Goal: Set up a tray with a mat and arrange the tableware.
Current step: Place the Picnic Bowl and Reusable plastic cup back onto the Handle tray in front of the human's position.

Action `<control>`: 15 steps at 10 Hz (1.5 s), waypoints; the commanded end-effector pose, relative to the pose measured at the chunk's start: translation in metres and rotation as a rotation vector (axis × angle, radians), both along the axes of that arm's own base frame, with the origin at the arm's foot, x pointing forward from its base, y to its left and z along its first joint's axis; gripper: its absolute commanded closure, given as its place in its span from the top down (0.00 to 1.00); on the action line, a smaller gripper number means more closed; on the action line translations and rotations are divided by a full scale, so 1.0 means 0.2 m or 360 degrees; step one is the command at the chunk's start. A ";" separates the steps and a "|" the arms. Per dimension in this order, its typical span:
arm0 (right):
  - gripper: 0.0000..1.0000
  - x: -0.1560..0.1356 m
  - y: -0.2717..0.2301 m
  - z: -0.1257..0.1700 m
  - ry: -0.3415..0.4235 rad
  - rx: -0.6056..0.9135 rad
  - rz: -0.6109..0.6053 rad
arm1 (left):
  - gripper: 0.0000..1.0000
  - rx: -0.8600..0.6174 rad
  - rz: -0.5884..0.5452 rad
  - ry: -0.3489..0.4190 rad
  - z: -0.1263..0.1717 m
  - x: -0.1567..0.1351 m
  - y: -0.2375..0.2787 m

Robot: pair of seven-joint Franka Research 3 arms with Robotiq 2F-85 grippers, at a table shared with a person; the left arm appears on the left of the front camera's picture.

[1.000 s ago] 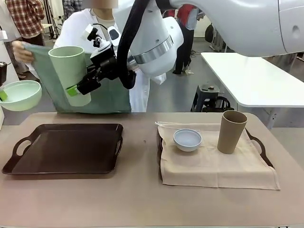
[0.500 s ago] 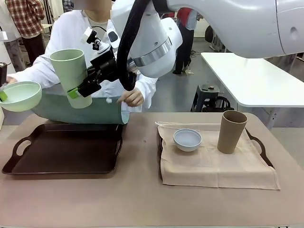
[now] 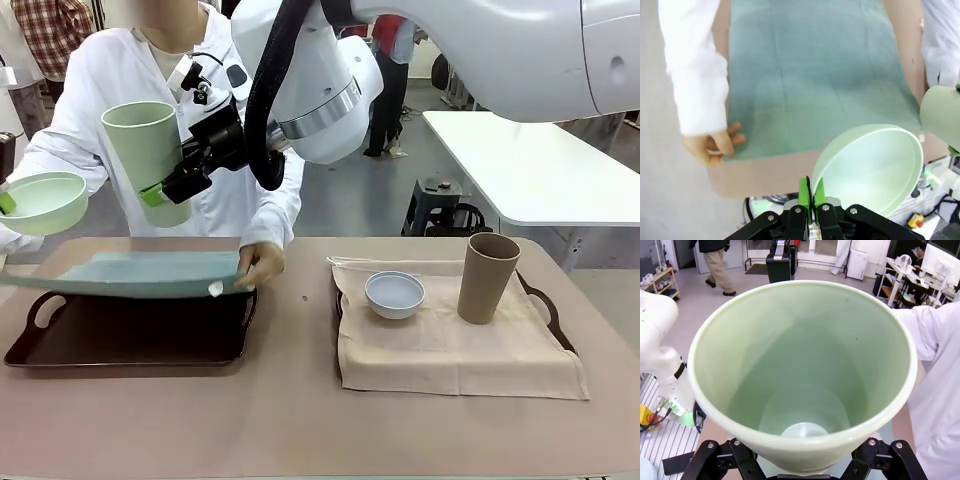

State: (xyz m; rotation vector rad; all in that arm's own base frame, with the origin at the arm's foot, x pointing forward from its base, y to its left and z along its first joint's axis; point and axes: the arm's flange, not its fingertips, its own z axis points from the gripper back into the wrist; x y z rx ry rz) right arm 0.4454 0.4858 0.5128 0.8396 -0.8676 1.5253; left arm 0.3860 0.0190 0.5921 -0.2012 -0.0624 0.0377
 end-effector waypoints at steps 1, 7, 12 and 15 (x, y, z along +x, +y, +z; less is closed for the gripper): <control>0.00 -0.01 -0.01 0.01 0.0022 0.0015 -0.0003 | 0.00 -0.0004 -0.0011 -0.0011 0.00 0.00 0.00; 0.00 -0.01 -0.01 0.01 0.0022 0.0015 -0.0003 | 0.00 -0.0004 -0.0011 -0.0011 0.00 0.00 0.00; 0.00 -0.01 -0.01 0.01 0.0022 0.0015 -0.0003 | 0.00 -0.0004 -0.0011 -0.0011 0.00 0.00 0.00; 0.00 -0.01 -0.01 0.01 0.0022 0.0015 -0.0003 | 0.00 -0.0004 -0.0011 -0.0011 0.00 0.00 0.00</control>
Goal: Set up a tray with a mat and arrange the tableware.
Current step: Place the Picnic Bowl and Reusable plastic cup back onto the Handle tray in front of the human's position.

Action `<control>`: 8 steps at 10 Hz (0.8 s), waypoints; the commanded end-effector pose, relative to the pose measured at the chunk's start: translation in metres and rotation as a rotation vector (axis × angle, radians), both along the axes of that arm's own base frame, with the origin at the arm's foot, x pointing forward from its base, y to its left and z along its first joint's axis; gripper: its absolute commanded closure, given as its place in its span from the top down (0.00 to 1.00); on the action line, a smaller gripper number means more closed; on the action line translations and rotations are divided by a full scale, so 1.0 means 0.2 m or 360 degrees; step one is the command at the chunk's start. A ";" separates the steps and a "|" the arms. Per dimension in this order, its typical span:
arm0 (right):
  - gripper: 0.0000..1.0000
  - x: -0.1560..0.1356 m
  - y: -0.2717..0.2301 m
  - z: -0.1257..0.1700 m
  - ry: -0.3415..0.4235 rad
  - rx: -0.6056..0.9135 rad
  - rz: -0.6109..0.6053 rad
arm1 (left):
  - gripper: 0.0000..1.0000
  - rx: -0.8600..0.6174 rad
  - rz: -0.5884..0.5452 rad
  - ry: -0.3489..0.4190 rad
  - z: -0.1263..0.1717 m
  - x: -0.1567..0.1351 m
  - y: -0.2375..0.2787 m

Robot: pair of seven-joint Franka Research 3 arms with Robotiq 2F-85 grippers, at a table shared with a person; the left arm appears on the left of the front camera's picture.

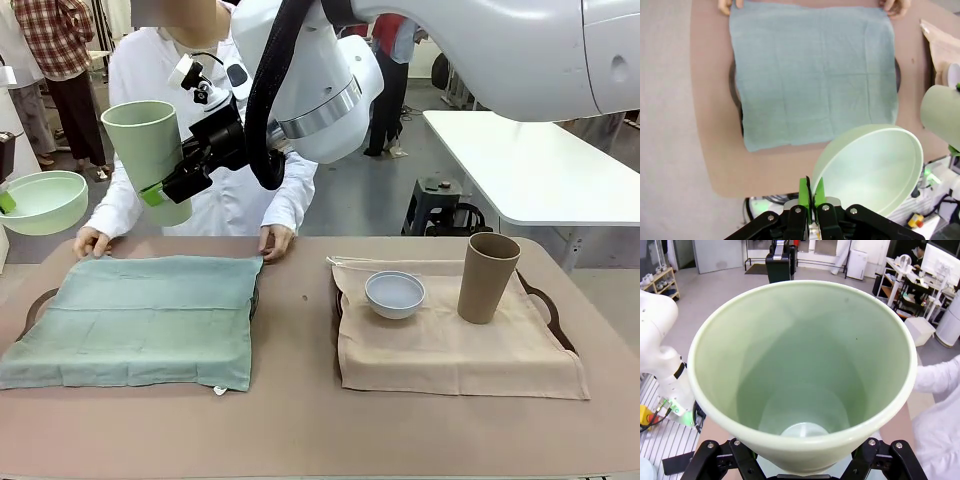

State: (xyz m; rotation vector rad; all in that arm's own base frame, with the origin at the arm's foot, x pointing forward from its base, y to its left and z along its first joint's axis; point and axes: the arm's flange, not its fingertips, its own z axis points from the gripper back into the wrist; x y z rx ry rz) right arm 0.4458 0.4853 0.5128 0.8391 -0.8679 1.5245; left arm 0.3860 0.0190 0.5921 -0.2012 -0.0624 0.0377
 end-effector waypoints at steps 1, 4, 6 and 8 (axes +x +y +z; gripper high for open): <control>0.00 -0.01 0.00 0.01 0.0022 0.0015 -0.0002 | 0.00 -0.0004 -0.0011 -0.0011 0.00 0.00 0.00; 0.00 -0.01 0.00 0.01 0.0022 0.0015 -0.0002 | 0.00 -0.0004 -0.0011 -0.0011 0.00 0.00 0.00; 0.00 -0.01 0.00 0.01 0.0022 0.0015 -0.0002 | 0.00 -0.0004 -0.0011 -0.0011 0.00 0.00 0.00; 0.81 0.00 0.00 0.00 0.0000 0.0000 0.0000 | 0.04 0.0000 0.0000 0.0000 0.00 0.00 0.00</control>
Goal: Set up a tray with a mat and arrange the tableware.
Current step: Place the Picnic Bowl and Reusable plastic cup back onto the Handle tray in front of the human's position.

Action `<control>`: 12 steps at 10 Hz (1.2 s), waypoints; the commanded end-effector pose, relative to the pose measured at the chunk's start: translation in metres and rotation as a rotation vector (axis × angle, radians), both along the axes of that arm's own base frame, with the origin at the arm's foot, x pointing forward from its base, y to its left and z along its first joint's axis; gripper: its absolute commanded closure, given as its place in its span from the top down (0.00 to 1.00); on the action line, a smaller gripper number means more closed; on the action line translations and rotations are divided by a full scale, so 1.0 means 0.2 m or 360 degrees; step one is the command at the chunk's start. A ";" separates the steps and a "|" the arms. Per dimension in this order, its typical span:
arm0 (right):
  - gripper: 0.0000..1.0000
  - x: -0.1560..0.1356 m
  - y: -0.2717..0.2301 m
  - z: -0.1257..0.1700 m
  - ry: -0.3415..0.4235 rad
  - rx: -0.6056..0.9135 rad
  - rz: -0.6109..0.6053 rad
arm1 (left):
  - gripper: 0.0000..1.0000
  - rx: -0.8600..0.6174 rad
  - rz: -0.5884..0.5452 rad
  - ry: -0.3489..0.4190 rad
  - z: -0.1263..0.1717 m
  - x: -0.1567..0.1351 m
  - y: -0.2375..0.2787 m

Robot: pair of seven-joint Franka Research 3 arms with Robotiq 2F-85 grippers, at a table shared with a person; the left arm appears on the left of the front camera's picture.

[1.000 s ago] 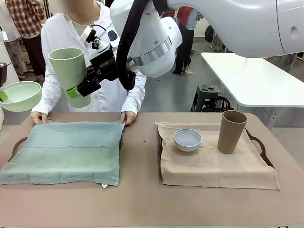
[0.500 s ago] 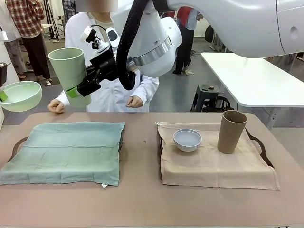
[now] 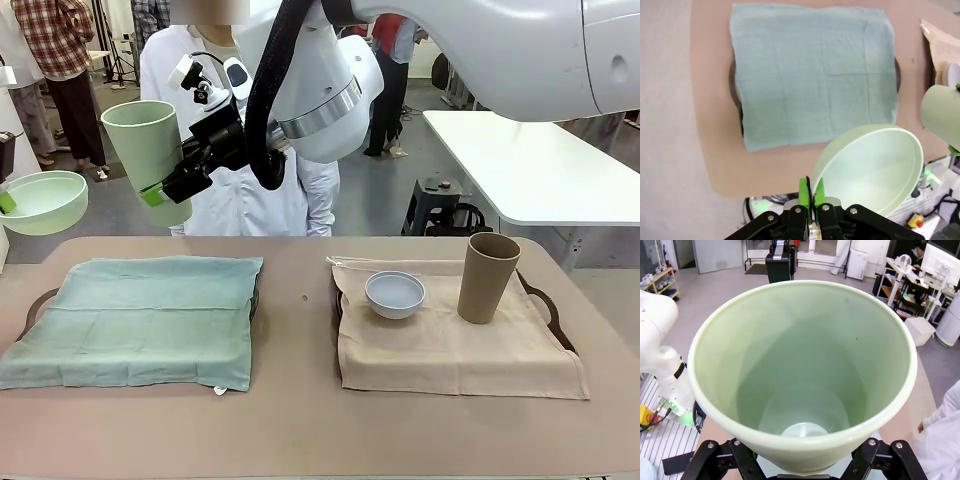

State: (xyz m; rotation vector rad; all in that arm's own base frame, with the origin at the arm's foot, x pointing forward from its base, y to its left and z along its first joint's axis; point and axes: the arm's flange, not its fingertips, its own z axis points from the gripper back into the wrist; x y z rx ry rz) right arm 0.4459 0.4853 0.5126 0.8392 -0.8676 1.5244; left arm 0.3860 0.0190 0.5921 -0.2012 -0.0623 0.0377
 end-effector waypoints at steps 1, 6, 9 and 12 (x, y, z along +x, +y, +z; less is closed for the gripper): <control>0.81 0.04 -0.01 -0.10 -0.0016 0.0034 0.0017 | 0.04 -0.0028 -0.0015 0.0016 -0.08 0.05 0.04; 0.81 0.19 -0.03 -0.62 -0.0008 0.0091 0.0057 | 0.04 0.0048 -0.0026 0.0050 -0.51 0.19 0.15; 0.81 0.22 0.01 -0.78 0.0019 0.0121 0.0117 | 0.04 0.0173 0.0035 0.0057 -0.72 0.30 0.17; 0.81 0.26 0.00 -0.91 0.0073 0.0118 0.0124 | 0.04 0.0191 0.0055 0.0053 -0.90 0.33 0.15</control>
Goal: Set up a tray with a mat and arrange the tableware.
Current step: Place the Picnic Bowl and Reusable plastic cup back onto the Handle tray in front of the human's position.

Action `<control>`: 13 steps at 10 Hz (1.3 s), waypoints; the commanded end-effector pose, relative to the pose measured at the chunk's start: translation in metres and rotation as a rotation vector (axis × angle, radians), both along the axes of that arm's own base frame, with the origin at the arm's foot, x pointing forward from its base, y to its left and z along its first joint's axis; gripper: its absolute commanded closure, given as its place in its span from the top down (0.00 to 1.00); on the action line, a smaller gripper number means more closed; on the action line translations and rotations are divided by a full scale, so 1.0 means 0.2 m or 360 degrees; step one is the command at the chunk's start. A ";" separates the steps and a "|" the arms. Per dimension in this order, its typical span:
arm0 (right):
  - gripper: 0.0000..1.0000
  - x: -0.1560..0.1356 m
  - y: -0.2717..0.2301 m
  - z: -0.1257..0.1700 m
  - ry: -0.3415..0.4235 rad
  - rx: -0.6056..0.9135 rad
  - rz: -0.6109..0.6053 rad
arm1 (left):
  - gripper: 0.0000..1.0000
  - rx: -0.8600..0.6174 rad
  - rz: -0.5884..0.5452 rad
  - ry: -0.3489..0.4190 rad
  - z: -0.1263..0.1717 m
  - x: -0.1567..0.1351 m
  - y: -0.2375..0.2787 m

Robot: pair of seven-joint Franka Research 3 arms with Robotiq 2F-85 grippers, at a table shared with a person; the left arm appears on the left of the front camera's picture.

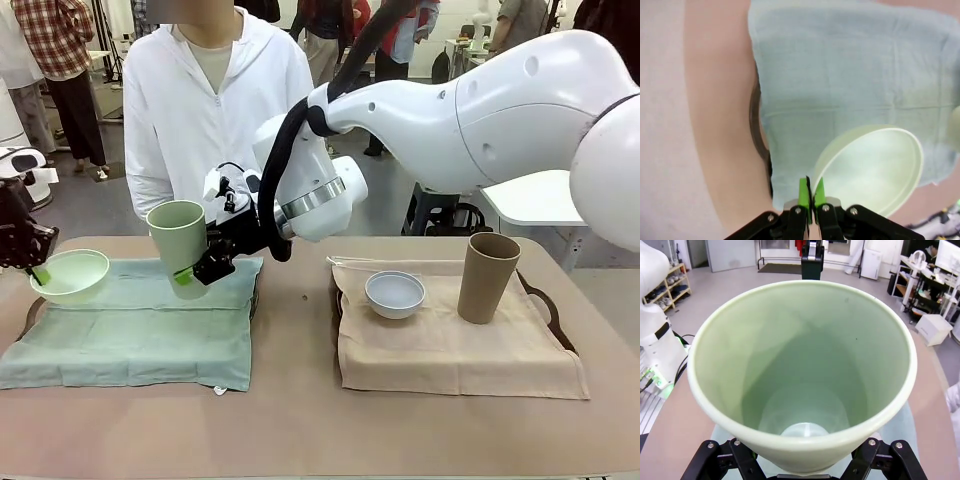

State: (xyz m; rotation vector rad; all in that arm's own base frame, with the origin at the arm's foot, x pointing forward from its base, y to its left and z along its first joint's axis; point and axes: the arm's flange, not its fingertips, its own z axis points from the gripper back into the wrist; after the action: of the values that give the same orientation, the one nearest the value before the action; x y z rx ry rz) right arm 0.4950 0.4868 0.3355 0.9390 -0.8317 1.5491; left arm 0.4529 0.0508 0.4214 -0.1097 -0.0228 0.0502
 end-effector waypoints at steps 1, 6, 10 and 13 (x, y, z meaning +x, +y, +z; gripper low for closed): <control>0.81 0.03 0.01 -0.06 -0.0003 0.0069 0.0009 | 0.04 0.0038 0.0026 -0.0013 -0.08 0.02 -0.02; 0.81 0.13 -0.03 -0.20 0.0058 0.0060 -0.0025 | 0.04 0.0050 0.0009 0.0006 -0.24 0.07 -0.11; 0.81 0.16 -0.04 -0.28 0.0072 0.0013 -0.0024 | 0.04 -0.0031 -0.0016 -0.0013 -0.31 0.08 -0.12; 0.81 0.16 -0.03 -0.28 0.0069 -0.0003 -0.0010 | 0.04 -0.0082 -0.0032 -0.0073 -0.33 0.10 -0.14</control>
State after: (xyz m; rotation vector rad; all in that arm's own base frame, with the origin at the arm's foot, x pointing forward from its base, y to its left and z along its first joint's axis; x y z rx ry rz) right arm 0.5259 0.4791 0.2785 0.9624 -0.7973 1.4951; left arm 0.4747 0.0242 0.3618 -0.1386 -0.0395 0.0479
